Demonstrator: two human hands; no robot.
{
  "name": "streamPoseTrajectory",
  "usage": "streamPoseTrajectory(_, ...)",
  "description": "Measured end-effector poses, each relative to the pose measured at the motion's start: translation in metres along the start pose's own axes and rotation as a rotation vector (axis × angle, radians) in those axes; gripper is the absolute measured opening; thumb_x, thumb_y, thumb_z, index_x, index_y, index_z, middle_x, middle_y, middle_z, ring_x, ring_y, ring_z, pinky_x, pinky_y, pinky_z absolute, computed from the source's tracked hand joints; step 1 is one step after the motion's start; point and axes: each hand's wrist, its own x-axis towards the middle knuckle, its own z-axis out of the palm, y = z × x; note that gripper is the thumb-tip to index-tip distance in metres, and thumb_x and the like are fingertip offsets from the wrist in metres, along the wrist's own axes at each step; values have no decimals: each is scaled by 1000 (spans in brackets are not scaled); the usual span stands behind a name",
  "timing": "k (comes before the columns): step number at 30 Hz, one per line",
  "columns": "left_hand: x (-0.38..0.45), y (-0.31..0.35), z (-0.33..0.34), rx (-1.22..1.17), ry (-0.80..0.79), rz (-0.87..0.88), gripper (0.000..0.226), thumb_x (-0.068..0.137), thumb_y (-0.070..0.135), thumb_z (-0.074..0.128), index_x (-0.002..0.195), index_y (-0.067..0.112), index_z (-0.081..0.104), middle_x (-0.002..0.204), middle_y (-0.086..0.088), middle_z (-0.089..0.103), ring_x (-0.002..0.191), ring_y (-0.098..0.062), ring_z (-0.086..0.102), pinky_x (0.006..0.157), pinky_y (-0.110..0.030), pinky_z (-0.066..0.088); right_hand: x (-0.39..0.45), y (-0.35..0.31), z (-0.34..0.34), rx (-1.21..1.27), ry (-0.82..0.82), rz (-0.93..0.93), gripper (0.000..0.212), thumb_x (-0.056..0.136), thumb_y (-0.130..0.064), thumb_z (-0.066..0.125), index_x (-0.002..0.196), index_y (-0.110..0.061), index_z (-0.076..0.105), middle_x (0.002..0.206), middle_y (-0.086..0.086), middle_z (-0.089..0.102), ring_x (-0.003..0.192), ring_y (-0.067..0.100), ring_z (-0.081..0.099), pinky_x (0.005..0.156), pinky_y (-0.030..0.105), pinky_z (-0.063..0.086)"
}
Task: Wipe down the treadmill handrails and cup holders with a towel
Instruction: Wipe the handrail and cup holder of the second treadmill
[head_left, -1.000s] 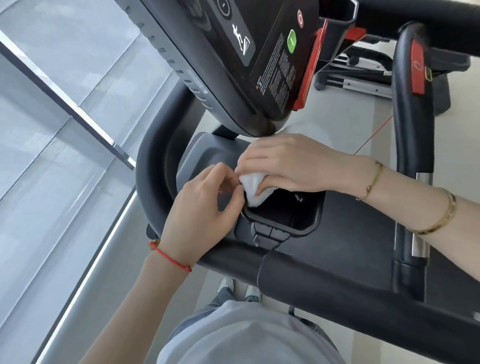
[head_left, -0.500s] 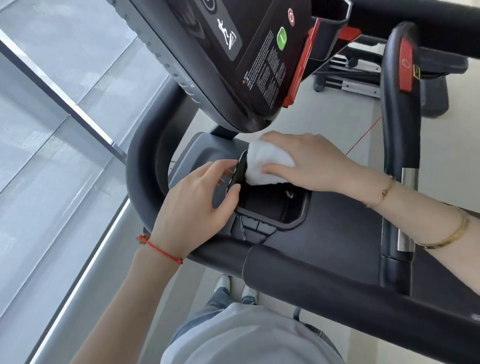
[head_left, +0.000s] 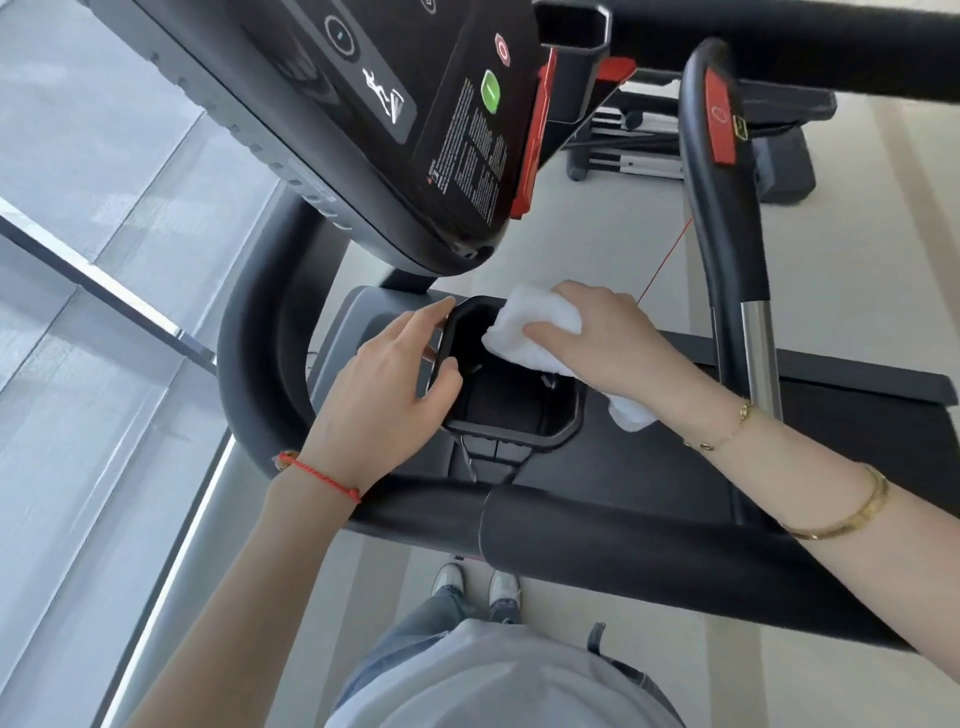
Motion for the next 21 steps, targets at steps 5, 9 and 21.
streamPoseTrajectory(5, 1, -5, 1, -39, -27, 38, 54, 97, 27, 50, 150, 26, 38, 117, 13, 53, 99, -7, 56, 91, -34, 52, -31, 3, 17, 105, 92, 143, 42, 98, -41, 48, 127, -12, 40, 88, -6, 47, 78, 15, 48, 56, 22, 33)
streamPoseTrajectory(9, 2, -10, 4, -32, -63, 61, 56, 100, 27, 47, 154, 27, 31, 130, 8, 53, 103, -10, 56, 86, -24, 43, -55, 4, 31, 185, 83, 237, 55, 97, -43, 49, 134, -6, 31, 104, 1, 46, 91, 18, 49, 59, 20, 35)
streamPoseTrajectory(21, 5, -15, 5, -87, -62, 78, 56, 99, 25, 50, 152, 27, 34, 112, 13, 51, 92, -4, 54, 75, -2, 37, -21, -8, 20, 129, 186, 219, 39, 99, -40, 46, 120, -7, 47, 101, 6, 55, 84, 20, 51, 56, 21, 34)
